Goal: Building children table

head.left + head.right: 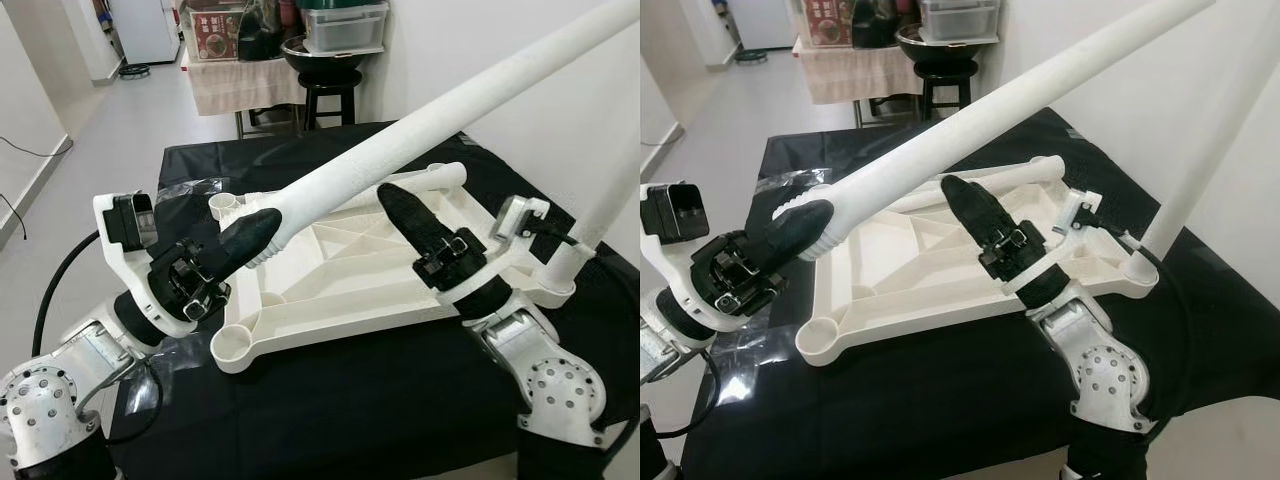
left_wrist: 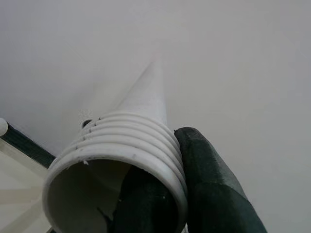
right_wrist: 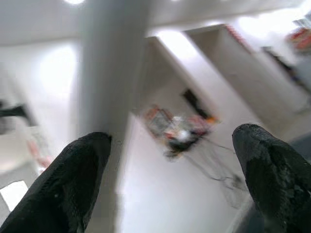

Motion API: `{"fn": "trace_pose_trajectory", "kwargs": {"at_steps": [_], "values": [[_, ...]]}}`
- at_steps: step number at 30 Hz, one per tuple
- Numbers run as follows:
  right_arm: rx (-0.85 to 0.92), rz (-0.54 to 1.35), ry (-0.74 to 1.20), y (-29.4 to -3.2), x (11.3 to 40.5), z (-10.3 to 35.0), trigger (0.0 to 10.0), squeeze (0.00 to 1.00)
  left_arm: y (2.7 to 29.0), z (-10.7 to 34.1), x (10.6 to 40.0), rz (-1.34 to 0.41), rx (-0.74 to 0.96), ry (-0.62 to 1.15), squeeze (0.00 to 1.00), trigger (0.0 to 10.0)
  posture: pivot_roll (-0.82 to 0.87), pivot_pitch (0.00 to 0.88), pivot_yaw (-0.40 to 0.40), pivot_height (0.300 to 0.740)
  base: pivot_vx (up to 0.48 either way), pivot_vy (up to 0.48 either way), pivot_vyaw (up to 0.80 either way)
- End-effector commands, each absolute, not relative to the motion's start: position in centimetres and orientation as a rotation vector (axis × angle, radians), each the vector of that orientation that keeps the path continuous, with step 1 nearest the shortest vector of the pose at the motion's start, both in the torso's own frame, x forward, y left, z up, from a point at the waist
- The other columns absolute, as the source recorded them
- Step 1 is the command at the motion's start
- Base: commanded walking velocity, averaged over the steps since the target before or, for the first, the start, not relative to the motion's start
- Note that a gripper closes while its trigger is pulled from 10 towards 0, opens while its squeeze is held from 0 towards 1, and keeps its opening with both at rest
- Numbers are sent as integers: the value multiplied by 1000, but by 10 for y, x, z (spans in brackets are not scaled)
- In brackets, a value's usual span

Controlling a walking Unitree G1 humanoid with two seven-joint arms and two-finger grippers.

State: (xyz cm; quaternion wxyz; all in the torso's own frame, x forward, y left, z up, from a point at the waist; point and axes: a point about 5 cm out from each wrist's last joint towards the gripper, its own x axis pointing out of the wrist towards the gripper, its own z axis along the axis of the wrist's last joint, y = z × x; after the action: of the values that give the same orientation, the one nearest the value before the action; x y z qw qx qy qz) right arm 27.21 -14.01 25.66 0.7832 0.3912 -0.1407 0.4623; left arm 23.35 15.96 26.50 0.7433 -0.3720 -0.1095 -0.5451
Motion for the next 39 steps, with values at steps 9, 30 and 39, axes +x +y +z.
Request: {"fn": "trace_pose_trajectory", "kwargs": {"at_steps": [9, 30, 39], "values": [[867, 1168, -339, -136, 253, 257, 10000, 0, 157, 261, 233, -1208, -864, -247, 0, 0, -31, 23, -25, 740, 0, 0, 0], [877, 1256, -328, -116, 247, 260, 4314, 0, 125, 226, 225, -1283, -849, -30, 0, 0, -31, 36, -17, 740, 0, 0, 0], [840, 1298, -285, -111, 242, 254, 0, 0, 123, 226, 225, -1287, -843, -40, 0, 0, -42, 42, -17, 740, 0, 0, 0]]}}
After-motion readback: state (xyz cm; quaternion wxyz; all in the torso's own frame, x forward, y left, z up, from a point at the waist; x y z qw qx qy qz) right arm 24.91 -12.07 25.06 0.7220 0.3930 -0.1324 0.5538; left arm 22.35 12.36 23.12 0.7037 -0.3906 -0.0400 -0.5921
